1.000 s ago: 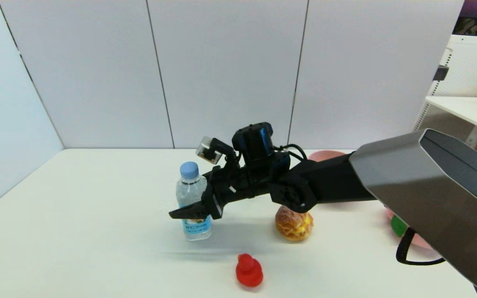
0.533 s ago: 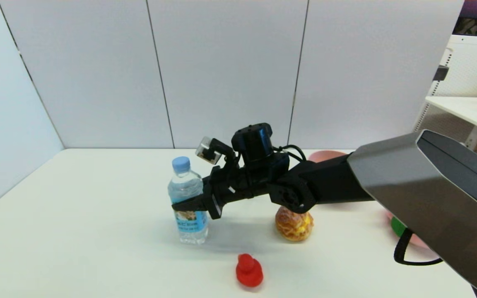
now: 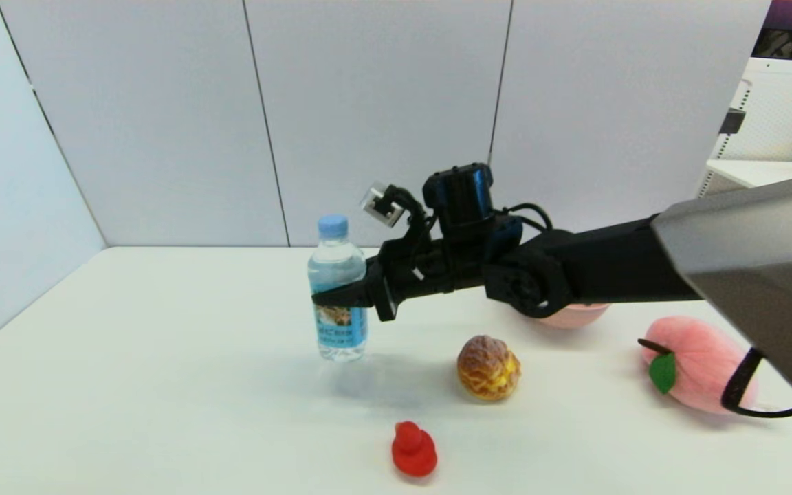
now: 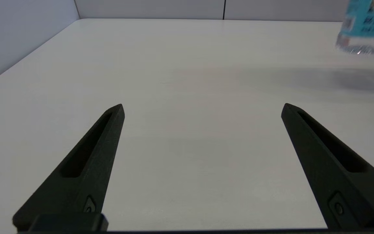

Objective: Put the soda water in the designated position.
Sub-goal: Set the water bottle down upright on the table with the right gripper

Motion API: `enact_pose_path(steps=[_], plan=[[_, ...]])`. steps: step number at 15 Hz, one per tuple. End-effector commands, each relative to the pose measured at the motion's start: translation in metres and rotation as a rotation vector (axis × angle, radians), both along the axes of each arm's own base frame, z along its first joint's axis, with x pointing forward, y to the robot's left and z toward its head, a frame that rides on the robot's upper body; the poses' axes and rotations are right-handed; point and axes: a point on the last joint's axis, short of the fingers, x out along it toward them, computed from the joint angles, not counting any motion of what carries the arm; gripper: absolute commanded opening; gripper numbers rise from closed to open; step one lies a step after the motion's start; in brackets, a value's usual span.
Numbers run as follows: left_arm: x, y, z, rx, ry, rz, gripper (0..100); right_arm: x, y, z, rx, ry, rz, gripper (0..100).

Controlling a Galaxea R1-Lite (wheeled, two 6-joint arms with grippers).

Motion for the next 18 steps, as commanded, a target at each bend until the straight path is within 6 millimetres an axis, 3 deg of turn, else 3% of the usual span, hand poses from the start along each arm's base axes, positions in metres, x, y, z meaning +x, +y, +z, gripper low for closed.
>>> enact_pose_path(steps=[1,4,7,12,18], plan=[[0.000,0.000,0.000,0.000,0.001,0.000,100,0.002,-0.059,0.066,0.084,-0.113,-0.100,0],[0.000,0.000,0.000,0.000,0.001,0.000,100,0.010,-0.095,0.088,0.110,-0.167,-0.186,0],[0.000,0.000,0.000,0.001,0.001,0.000,100,0.026,-0.135,0.090,0.115,-0.193,-0.211,0],[0.000,0.000,0.000,0.000,0.001,0.000,100,0.041,-0.170,0.060,0.053,-0.194,-0.248,0],[0.000,0.000,0.000,0.001,0.001,0.000,100,0.038,-0.181,0.003,-0.023,-0.181,-0.240,0]])
